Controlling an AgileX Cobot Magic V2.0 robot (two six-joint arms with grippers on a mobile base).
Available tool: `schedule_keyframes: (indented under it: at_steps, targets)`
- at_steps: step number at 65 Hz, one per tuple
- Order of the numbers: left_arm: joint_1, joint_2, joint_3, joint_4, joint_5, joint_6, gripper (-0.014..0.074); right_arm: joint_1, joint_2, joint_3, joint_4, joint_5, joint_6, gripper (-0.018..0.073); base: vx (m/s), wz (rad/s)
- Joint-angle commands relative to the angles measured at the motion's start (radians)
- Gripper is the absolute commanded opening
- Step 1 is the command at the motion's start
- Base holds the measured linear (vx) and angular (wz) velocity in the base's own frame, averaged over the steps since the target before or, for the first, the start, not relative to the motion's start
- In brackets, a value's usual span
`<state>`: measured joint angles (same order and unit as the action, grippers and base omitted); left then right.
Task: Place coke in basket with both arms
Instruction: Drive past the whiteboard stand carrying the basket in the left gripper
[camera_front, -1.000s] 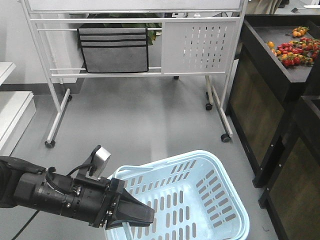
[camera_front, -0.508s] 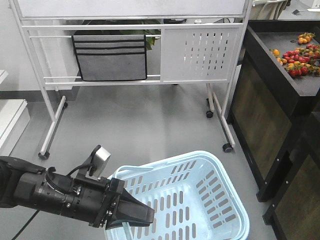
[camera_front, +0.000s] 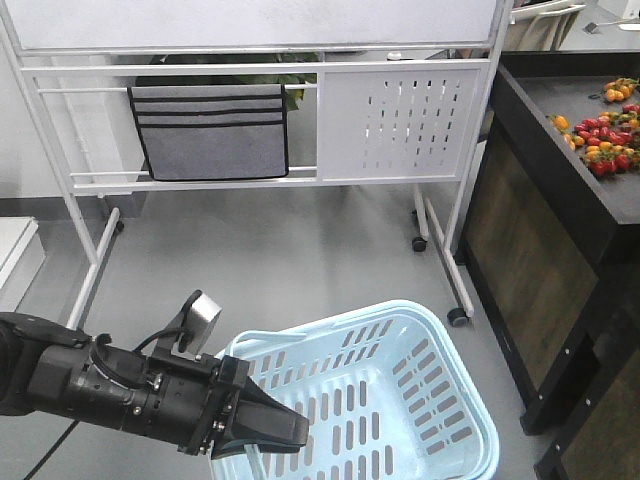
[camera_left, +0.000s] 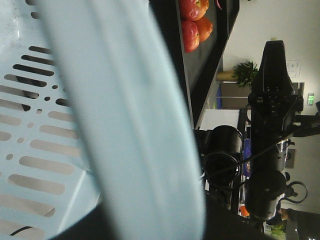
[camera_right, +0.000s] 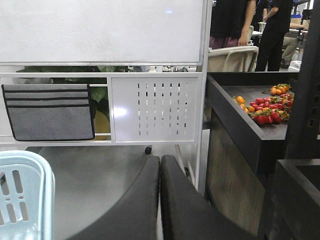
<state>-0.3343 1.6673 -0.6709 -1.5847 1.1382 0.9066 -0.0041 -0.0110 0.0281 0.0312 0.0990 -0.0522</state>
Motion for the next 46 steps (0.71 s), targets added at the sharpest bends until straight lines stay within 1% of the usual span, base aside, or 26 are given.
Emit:
schedule_keyframes:
  at_steps: [1,46]
  targets:
    - [-0.004,-0.047,-0.015,-0.065,0.100,0.010,-0.0006,-0.005,-0.012,0.007,-0.001,-0.074,-0.007,-0.0010,0.19,0.01]
    - [-0.004,-0.047,-0.015,-0.066,0.100,0.010,-0.0006,-0.005,-0.012,0.007,-0.001,-0.074,-0.007,-0.0010,0.18,0.02]
